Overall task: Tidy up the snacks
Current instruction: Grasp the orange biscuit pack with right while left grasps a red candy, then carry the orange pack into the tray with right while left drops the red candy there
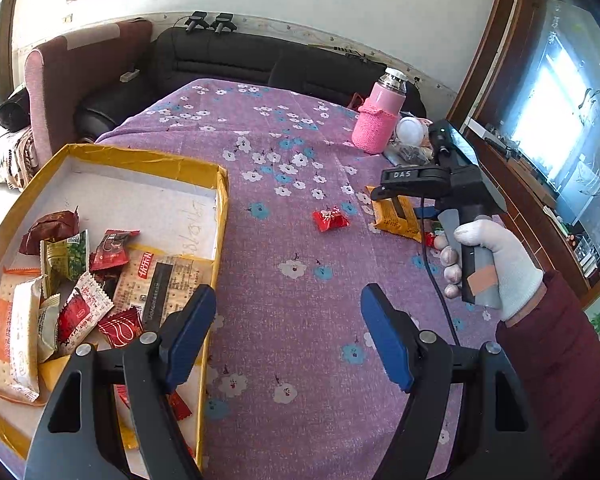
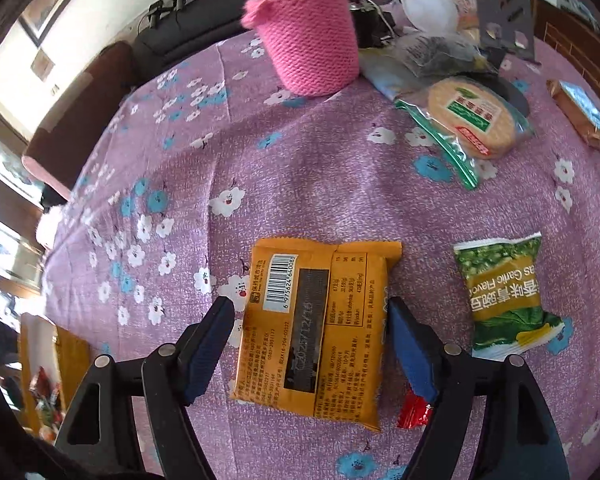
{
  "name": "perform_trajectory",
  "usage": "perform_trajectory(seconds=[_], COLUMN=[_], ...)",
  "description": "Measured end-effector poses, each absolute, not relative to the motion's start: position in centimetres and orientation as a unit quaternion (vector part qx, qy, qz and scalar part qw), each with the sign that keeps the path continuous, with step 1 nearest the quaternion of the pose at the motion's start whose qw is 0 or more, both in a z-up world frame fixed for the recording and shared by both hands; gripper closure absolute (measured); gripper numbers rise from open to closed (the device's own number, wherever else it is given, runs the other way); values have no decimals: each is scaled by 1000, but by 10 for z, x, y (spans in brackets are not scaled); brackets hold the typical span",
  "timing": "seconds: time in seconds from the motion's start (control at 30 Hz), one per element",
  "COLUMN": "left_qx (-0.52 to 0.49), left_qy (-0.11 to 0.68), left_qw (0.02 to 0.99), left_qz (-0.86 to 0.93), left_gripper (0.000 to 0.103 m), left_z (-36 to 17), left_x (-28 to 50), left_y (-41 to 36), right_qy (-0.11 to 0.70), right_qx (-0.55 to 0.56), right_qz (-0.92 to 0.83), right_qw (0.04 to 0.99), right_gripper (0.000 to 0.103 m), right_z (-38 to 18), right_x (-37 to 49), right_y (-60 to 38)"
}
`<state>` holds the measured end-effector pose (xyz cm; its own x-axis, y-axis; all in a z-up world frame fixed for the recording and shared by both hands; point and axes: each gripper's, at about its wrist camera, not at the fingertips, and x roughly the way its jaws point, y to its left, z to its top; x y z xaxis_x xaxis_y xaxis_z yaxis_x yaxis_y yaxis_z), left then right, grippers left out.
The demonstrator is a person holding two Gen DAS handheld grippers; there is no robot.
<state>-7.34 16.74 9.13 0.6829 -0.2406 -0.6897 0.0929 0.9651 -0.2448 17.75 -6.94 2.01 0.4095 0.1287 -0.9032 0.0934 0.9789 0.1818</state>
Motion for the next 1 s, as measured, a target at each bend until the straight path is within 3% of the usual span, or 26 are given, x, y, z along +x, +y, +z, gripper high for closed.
perform_trajectory(seconds=[0.17, 0.47, 0.8, 0.83, 0.87, 0.93, 1.0], left_qx=[-66, 11, 143, 151, 155, 149, 147], left_qy=[387, 448, 451, 457, 466, 470, 475], left_qw=[914, 882, 868, 863, 856, 853, 850], left_qz=[-102, -143, -150, -155, -161, -169, -172], left_gripper=[28, 28, 30, 34, 46, 59, 82], left_z=[96, 68, 37, 34, 30, 29, 29], left_x=[-58, 27, 86, 89, 92, 93, 92], left_y=[157, 107, 53, 49, 46, 44, 43], right_qy=[522, 443, 441, 442, 441, 438, 437], right_qx=[31, 145, 232, 238, 241, 243, 247], right_qz=[21, 110, 128, 131, 133, 133, 133], right_qw=[852, 878, 857, 855, 854, 855, 855], right_gripper=[32, 32, 32, 32, 32, 32, 32], right_z=[17, 29, 26, 26, 26, 27, 27], right_x=[153, 37, 42, 42, 42, 41, 42], right_y=[-46, -97, -138, -139, -140, -141, -143])
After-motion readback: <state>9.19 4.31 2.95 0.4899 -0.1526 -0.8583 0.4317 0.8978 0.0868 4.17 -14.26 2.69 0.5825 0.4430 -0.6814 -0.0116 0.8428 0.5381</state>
